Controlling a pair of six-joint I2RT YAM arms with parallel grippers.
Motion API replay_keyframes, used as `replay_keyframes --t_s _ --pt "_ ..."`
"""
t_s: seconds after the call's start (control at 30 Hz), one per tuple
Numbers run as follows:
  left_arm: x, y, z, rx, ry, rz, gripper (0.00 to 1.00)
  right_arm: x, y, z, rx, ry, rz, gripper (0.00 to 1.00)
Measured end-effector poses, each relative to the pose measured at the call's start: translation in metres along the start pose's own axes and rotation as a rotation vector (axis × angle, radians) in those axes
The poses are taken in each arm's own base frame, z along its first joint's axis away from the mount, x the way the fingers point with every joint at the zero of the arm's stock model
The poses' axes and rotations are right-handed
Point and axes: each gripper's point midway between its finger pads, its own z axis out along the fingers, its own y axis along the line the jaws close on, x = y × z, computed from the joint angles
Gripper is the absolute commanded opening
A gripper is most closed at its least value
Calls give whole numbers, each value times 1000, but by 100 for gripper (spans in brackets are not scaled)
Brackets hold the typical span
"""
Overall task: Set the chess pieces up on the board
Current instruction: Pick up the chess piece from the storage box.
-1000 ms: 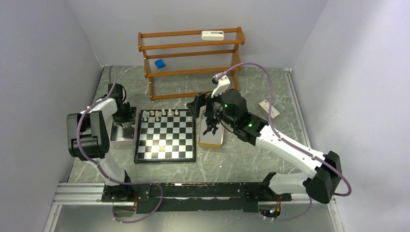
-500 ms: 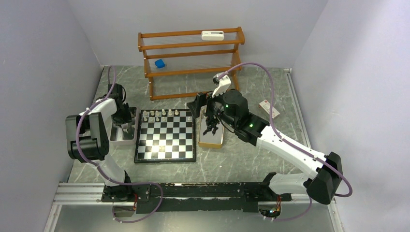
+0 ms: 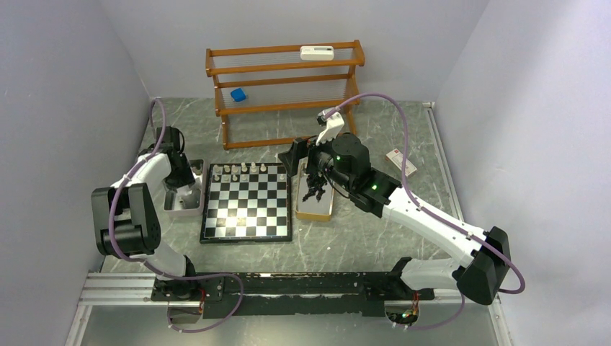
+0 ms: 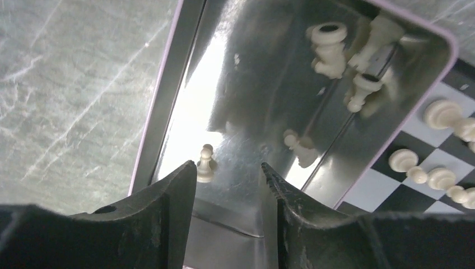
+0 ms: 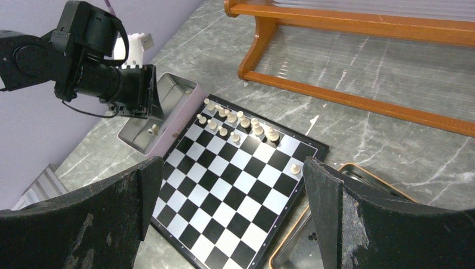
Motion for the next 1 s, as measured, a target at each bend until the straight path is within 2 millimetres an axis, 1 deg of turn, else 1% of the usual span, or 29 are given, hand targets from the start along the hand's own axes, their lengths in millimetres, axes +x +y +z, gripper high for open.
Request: replay_keyframes --t_s 0.07,0.17,0.27,0.4,0.53,0.77,0.87,1.0 --pt "7 3 0 -14 11 -6 52 0 0 0 -1 0 0 100" --pt "17 10 2 -44 33 -7 51 0 1 0 -4 1 0 100" --pt "21 12 3 -53 47 -4 49 2 0 0 -3 4 0 100" --pt "27 12 10 -61 76 0 44 3 0 0 -2 6 -1 100" --pt "35 11 19 -68 116 9 33 3 -1 0 -1 6 -1 100" --pt "34 7 20 -47 113 13 13 3 -1 0 -2 5 -1 100" --pt "31 5 20 -34 107 14 10 4 -1 0 -2 6 -1 100" --pt "23 1 19 -16 88 11 10 6 -1 0 0 10 -1 100"
